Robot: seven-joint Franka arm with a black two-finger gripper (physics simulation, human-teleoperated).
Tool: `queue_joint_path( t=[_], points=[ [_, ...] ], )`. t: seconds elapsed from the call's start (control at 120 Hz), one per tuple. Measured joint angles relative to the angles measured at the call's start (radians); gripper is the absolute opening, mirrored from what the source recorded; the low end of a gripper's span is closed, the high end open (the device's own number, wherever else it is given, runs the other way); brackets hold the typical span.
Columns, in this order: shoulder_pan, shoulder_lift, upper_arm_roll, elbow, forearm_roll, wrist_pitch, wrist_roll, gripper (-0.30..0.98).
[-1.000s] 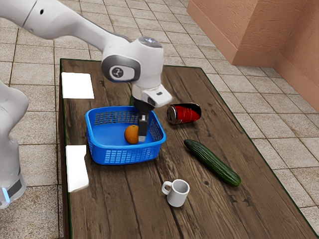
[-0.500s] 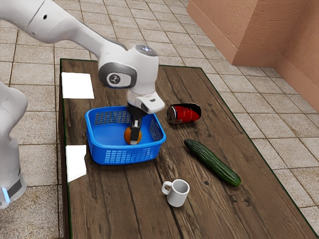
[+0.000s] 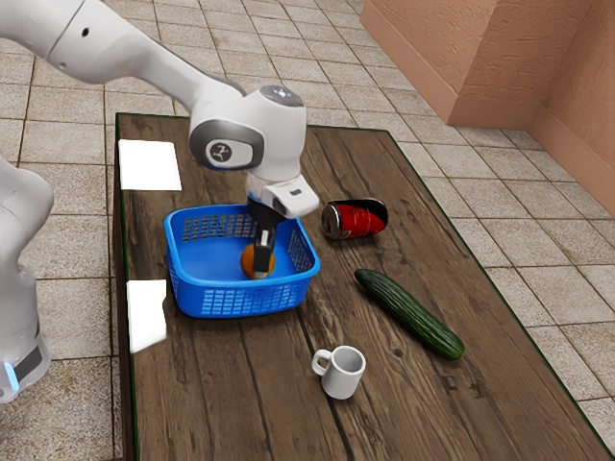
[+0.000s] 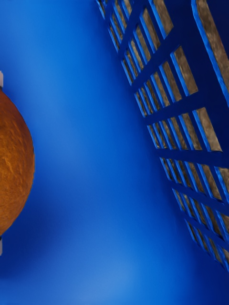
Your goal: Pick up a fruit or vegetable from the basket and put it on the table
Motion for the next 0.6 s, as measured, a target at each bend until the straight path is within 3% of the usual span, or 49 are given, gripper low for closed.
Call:
queue_joint_path(
  t=[0.108,0.35,0.6],
  points=[
    [-0.001,-0.017,-0.003,0.007,0.01,0.003,-0.01,0.23],
    [-0.024,-0.043,-0.021,0.064,0.021,0.009,-0.029,0.25],
    [-0.025,-0.039,-0.109,0.181,0.027,0.0,-0.036,0.25]
  ],
)
